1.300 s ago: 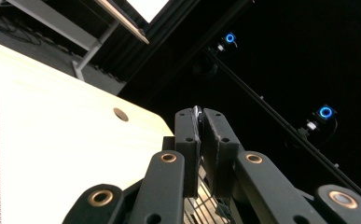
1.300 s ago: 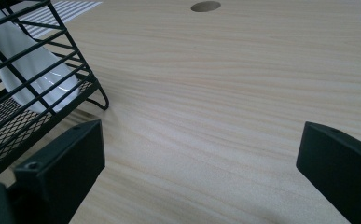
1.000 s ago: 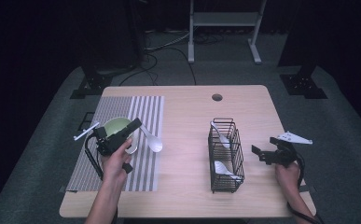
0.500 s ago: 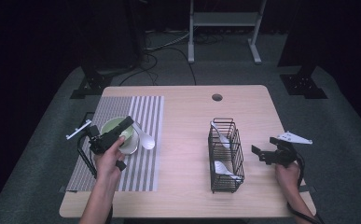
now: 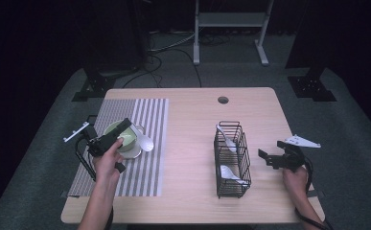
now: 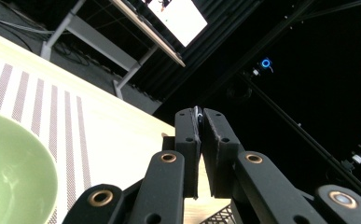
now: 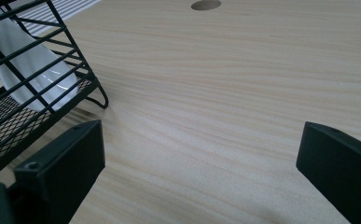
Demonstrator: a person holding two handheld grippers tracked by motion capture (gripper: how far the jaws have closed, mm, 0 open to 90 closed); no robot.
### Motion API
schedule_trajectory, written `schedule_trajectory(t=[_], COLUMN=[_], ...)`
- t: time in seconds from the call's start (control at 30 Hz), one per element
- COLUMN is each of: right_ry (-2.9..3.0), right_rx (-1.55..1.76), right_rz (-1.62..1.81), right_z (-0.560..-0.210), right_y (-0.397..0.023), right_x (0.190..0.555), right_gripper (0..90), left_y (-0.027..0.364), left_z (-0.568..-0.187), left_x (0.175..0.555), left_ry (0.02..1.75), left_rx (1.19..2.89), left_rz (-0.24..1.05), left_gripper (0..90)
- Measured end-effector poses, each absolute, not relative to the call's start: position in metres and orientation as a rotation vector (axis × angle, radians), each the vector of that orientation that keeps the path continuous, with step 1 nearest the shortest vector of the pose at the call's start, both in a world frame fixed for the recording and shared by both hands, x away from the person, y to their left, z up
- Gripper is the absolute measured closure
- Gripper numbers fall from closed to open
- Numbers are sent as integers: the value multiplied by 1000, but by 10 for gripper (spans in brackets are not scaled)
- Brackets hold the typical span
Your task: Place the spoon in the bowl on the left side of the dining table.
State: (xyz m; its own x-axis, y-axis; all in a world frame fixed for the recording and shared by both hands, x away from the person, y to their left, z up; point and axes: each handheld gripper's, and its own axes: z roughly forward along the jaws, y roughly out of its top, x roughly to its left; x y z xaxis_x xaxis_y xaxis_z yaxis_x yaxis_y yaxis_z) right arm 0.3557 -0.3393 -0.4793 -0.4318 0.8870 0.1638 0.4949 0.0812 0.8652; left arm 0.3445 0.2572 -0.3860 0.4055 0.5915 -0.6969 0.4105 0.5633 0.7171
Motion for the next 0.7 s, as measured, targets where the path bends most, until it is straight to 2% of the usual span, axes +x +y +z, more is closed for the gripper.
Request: schedule_trajectory(t=[0.7], right_ry=[1960], right_rx=[1365], right_rz=[1301], right_z=[-479], right_y=[-340], right_x=[356], right_gripper=[0], left_y=[280], left_z=[-379], left_x=[352], left_ry=[1246], left_rx=[978], left_rz=[192], left_gripper=[848])
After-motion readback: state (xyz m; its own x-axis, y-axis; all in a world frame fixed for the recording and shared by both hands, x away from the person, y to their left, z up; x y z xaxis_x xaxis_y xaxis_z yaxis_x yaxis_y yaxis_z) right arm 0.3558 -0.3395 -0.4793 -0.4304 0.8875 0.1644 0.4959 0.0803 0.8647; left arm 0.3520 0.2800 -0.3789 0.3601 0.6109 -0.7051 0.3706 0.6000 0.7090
